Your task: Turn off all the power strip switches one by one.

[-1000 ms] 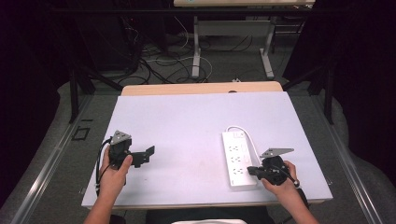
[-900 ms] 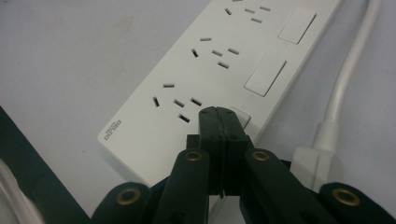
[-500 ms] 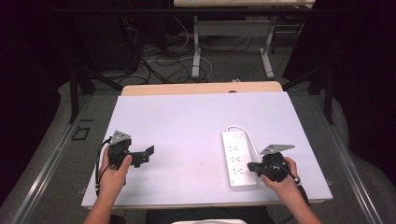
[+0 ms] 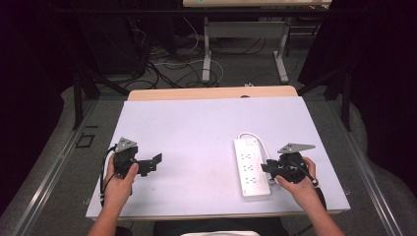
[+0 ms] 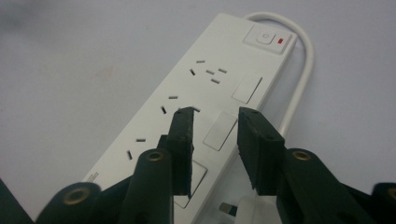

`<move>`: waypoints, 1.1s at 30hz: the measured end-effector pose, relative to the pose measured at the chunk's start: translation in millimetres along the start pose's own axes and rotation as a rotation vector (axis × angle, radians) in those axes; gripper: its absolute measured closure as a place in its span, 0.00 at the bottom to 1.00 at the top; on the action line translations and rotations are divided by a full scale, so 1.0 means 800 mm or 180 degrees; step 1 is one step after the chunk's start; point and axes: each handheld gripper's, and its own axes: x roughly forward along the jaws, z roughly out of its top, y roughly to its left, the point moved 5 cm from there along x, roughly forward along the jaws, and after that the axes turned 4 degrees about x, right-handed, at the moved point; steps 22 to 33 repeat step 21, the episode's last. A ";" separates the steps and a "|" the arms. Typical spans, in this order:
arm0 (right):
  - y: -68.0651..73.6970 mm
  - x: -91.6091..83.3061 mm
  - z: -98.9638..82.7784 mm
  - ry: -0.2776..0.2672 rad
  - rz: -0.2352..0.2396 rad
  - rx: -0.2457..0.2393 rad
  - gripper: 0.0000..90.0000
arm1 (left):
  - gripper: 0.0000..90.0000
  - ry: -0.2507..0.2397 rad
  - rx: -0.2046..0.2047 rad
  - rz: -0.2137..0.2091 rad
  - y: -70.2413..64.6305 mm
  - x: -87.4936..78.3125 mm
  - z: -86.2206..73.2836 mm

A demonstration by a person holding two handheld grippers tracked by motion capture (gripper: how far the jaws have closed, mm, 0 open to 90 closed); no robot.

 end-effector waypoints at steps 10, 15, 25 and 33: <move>-0.024 0.001 0.015 -0.0107 -0.0181 0.0039 0.56 | 0.01 0.0001 -0.0003 0.0009 0.001 0.000 0.000; -0.043 0.002 0.014 -0.0155 -0.0281 0.0158 0.46 | 0.01 0.0003 -0.0012 0.0015 0.002 0.000 -0.001; -0.065 -0.004 0.007 -0.0243 -0.0415 0.0204 0.38 | 0.01 -0.0001 -0.0020 0.0022 0.004 0.001 -0.001; -0.065 -0.004 0.007 -0.0243 -0.0415 0.0204 0.38 | 0.01 -0.0001 -0.0020 0.0022 0.004 0.001 -0.001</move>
